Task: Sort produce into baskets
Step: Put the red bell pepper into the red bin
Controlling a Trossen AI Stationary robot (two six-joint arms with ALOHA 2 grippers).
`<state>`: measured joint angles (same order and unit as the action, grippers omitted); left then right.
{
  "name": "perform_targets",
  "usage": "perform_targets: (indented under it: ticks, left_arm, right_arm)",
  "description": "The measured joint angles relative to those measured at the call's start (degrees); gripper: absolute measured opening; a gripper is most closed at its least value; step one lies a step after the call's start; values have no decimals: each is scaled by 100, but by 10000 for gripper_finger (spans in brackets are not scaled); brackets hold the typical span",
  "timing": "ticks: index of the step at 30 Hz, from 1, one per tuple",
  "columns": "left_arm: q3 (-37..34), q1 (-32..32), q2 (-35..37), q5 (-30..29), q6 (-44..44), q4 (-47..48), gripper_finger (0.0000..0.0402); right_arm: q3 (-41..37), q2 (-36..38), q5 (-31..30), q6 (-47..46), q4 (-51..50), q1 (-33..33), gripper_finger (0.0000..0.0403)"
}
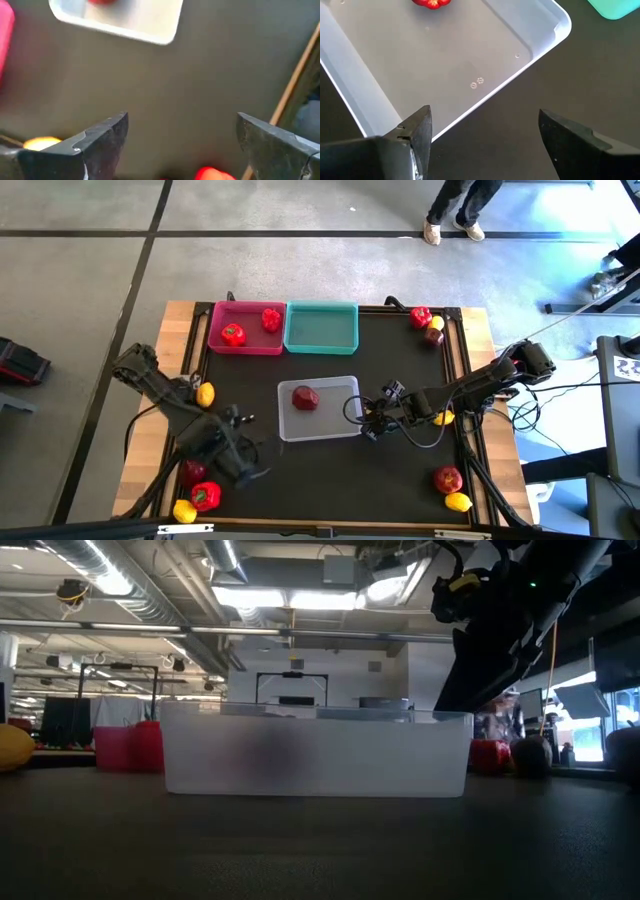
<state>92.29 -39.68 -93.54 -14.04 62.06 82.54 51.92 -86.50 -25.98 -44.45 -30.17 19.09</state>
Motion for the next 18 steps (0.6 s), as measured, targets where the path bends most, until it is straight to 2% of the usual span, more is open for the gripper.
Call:
perform_targets:
  ticks: [4,10,14,18]
  left_arm:
    - [0,-452,-19,201,1194,0,356]
    - [-2,-1081,-231,896,2910,-55,356]
    - [-4,-1430,-499,1150,3372,-71,356]
    - [-5,-1645,-740,1249,3393,-109,356]
  right_arm:
    - [-2,0,2,-9,26,0,292]
    - [-2,0,79,-10,204,2,292]
    - [-2,0,161,82,381,2,292]
    - [-2,0,297,106,378,2,292]
